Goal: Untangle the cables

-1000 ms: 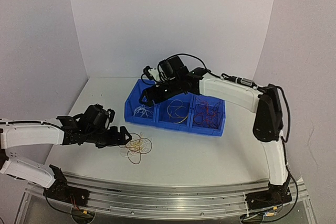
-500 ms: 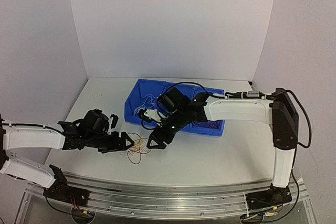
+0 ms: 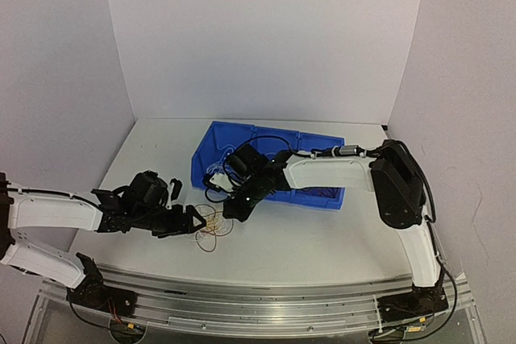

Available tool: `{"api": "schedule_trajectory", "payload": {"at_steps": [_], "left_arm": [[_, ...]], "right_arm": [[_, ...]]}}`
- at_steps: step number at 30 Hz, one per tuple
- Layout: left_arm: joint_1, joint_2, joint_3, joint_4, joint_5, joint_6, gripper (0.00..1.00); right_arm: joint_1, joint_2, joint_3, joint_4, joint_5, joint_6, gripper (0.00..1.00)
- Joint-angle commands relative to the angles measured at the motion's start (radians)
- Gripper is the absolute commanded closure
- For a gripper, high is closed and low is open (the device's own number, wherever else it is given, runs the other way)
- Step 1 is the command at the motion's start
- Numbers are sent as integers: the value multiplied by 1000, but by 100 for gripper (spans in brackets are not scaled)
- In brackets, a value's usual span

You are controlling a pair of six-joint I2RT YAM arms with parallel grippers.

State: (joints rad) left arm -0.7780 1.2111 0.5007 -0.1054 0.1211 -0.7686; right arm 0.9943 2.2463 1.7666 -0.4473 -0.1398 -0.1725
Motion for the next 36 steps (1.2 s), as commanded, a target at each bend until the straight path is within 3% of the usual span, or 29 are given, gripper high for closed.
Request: {"api": "schedule_trajectory", "payload": {"at_steps": [1, 10, 19, 25, 30, 36], "left_arm": [[-3, 71, 37, 65, -60, -43, 18], [-3, 231, 138, 101, -168, -104, 28], [-29, 374, 232, -21, -311, -152, 52], [-59, 480, 333, -153, -413, -182, 76], [-60, 491, 343, -185, -441, -200, 99], [-60, 461, 323, -258, -505, -211, 100]], "right_arm": [[1, -25, 44, 14, -31, 52, 100], [1, -141, -39, 16, -124, 196, 100], [2, -251, -76, 21, -137, 309, 100], [3, -396, -162, 18, -26, 352, 100], [2, -542, -264, -44, 277, 364, 100], [-5, -711, -341, -208, 888, 368, 100]]}}
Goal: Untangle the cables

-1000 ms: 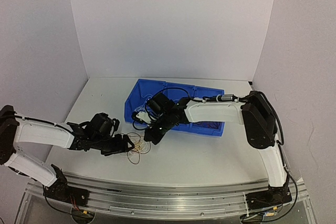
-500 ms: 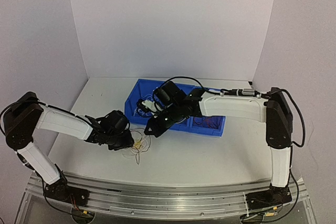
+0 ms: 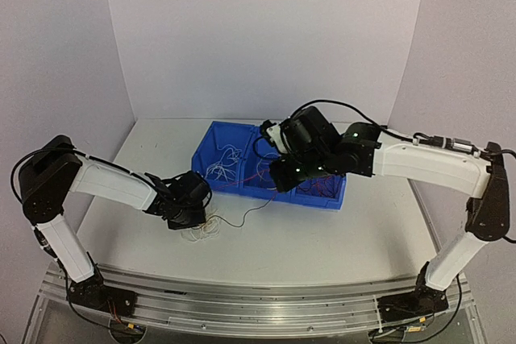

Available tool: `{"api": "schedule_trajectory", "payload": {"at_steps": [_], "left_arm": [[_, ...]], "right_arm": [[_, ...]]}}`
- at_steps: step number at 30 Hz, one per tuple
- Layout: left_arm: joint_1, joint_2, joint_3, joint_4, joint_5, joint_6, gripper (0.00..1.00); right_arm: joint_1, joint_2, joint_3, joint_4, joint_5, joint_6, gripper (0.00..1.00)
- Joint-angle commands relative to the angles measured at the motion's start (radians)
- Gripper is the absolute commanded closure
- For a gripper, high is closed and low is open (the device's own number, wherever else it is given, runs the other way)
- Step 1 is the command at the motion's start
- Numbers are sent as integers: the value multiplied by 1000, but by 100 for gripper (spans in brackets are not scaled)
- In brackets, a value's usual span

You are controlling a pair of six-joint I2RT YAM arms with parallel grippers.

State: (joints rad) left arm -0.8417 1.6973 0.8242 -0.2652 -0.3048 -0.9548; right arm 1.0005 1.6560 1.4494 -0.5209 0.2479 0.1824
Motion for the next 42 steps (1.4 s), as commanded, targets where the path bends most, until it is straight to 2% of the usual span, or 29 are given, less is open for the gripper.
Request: {"api": "schedule_trajectory", "payload": {"at_steps": [1, 3, 6, 11, 18, 29, 32, 36, 39, 42], "left_arm": [[4, -34, -11, -105, -86, -26, 100], [4, -54, -27, -120, -102, -33, 100], [5, -90, -55, -139, -124, -41, 100], [7, -136, -88, -155, -138, -48, 100], [13, -149, -109, -158, -126, -80, 100], [34, -145, -119, -174, -121, -106, 100], [38, -146, -119, -172, -116, -106, 100], [43, -148, -120, -172, -109, -100, 99], [44, -154, -123, -151, -94, -83, 99], [44, -160, -124, -126, -70, -62, 100]], "right_arm": [[-16, -140, -24, -175, 605, 10, 100], [-40, -179, -34, -238, 744, 13, 100], [-101, -244, -69, -287, 838, 22, 100], [-226, -331, -115, -312, 870, 9, 100], [-348, -375, -127, -322, 928, -61, 100], [-568, -446, -85, -325, 904, -130, 100], [-630, -463, -50, -325, 847, -141, 100], [-639, -462, -1, -325, 843, -172, 100], [-640, -479, 30, -339, 621, -137, 100], [-640, -477, 78, -384, 472, -88, 100]]}}
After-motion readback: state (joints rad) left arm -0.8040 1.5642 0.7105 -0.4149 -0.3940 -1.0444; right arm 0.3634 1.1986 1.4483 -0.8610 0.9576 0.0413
